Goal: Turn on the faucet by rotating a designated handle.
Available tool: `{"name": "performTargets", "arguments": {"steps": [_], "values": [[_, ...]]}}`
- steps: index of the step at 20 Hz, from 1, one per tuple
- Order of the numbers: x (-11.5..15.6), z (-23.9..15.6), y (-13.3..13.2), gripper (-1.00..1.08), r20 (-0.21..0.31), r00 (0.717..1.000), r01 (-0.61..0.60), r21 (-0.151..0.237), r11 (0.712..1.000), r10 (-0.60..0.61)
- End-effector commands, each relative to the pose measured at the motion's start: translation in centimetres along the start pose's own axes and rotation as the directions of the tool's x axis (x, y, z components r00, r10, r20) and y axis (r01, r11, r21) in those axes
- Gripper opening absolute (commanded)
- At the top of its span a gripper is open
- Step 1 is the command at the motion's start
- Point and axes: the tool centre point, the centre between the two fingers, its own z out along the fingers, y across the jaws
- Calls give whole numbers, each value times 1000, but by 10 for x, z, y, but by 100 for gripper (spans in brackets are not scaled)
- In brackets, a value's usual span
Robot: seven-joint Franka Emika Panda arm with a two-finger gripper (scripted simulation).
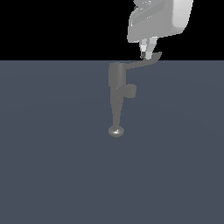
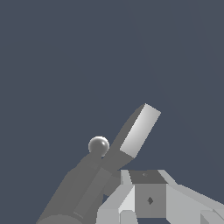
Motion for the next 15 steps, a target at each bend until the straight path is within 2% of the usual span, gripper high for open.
{"name": "performTargets", "arguments": {"steps": [1,15], "values": [[14,2,-2,-100,-1,1000,-17,-1,1000,17],[42,3,-22,-100,-1,1000,-28,-3,1000,28]]}}
